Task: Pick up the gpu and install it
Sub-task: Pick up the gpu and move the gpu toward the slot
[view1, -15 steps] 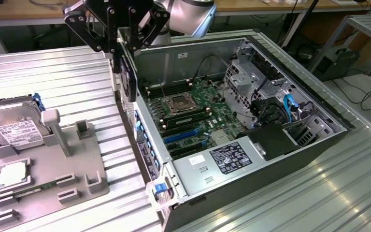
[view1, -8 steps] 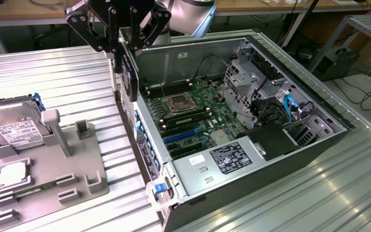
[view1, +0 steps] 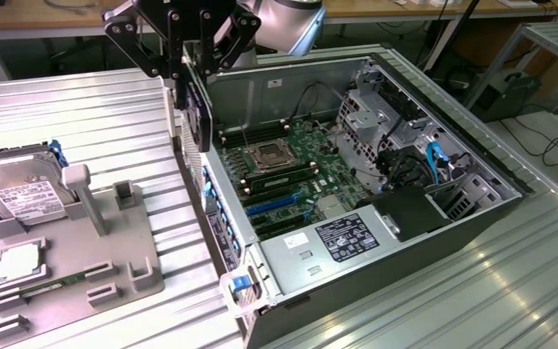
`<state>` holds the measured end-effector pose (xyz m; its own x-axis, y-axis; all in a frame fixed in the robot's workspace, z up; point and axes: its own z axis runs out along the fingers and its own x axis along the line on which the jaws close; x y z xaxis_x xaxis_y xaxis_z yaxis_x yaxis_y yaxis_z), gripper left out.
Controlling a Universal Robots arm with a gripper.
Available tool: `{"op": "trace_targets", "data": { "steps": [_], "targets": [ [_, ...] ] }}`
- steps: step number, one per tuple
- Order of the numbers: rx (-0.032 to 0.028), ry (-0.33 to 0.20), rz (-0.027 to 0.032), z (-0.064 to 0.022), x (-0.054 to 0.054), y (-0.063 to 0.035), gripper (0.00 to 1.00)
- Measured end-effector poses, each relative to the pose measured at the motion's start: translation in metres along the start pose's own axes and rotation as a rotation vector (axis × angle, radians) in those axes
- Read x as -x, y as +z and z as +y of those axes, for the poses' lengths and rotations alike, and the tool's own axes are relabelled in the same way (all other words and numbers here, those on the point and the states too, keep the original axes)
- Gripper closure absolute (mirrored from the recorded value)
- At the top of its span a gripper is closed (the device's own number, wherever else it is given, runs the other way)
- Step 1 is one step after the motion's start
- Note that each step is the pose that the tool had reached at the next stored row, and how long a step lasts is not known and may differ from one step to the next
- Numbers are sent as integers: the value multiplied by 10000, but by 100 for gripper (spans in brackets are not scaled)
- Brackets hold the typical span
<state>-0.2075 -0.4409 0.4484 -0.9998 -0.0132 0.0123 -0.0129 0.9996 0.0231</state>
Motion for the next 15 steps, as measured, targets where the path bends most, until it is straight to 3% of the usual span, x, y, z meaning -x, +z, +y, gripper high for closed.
{"op": "trace_targets", "data": {
  "steps": [15],
  "targets": [
    [0,1,0,-1,86,-1,73]
  ]
}}
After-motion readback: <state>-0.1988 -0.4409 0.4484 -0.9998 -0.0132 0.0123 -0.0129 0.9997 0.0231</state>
